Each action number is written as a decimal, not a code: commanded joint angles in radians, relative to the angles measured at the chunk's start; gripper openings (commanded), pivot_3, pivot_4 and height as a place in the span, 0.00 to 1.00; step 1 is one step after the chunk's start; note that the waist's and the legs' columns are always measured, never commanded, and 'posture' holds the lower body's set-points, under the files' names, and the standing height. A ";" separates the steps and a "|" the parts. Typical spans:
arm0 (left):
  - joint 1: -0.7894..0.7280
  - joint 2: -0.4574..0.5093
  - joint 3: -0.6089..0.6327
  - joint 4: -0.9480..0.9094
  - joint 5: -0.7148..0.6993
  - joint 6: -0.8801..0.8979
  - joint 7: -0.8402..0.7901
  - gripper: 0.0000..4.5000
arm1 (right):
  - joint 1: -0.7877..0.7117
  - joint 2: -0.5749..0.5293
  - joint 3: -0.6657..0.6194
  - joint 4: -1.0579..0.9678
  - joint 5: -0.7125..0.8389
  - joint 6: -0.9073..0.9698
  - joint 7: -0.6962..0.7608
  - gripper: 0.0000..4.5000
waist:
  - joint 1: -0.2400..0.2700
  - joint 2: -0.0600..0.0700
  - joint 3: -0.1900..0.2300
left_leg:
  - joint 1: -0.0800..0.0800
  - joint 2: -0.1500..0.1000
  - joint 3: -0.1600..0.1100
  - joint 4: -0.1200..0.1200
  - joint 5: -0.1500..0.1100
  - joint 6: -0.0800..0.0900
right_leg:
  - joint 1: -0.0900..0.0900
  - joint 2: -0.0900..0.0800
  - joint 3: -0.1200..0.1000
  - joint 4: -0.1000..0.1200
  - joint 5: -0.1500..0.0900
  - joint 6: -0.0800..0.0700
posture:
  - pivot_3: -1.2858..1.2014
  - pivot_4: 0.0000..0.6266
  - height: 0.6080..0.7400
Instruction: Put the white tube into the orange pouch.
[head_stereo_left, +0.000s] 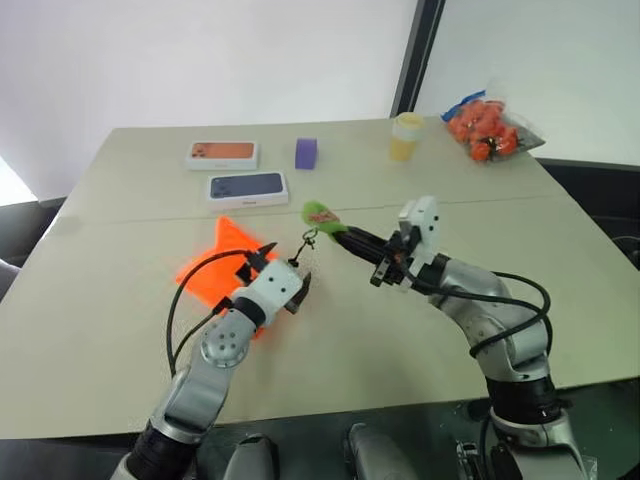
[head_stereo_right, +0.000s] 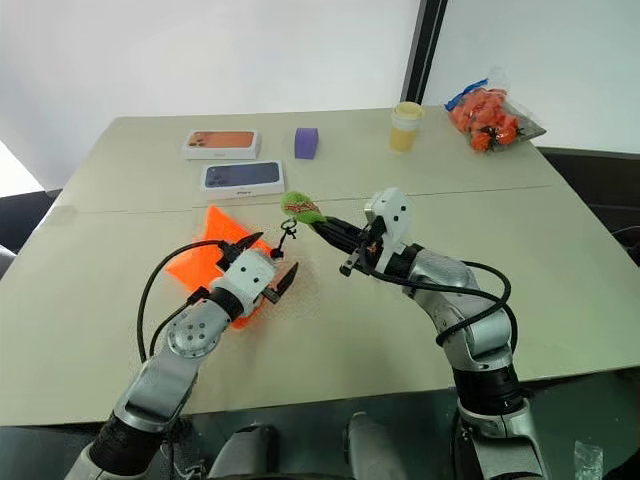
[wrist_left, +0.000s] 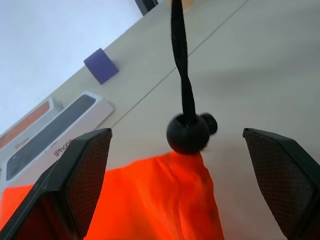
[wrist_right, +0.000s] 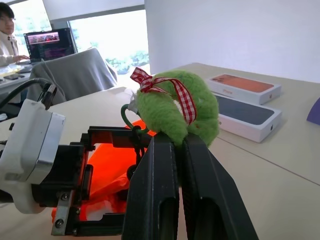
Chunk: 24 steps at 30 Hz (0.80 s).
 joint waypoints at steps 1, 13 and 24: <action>0.007 -0.028 0.017 -0.030 0.010 -0.057 0.030 1.00 | -0.020 -0.001 -0.033 -0.027 0.051 0.009 -0.004 0.00 | 0.001 0.000 0.000 | 0.000 0.000 0.000 0.000 0.000 0.000 | 0.000 0.000 0.000 0.000 0.000 0.000 | 0.52 0.24 0.87; 0.025 -0.121 0.048 0.069 -0.010 -0.240 0.098 1.00 | -0.009 -0.009 -0.018 -0.057 0.070 0.021 -0.030 0.00 | 0.001 0.000 0.000 | 0.000 0.000 0.000 0.000 0.000 0.000 | 0.000 0.000 0.000 0.000 0.000 0.000 | 0.52 0.24 0.87; 0.022 -0.140 0.052 0.099 0.006 -0.260 0.105 1.00 | -0.011 -0.020 -0.007 -0.067 0.071 0.029 -0.031 0.00 | 0.001 0.000 0.000 | 0.000 0.000 0.000 0.000 0.000 0.000 | 0.000 0.000 0.000 0.000 0.000 0.000 | 0.52 0.24 0.87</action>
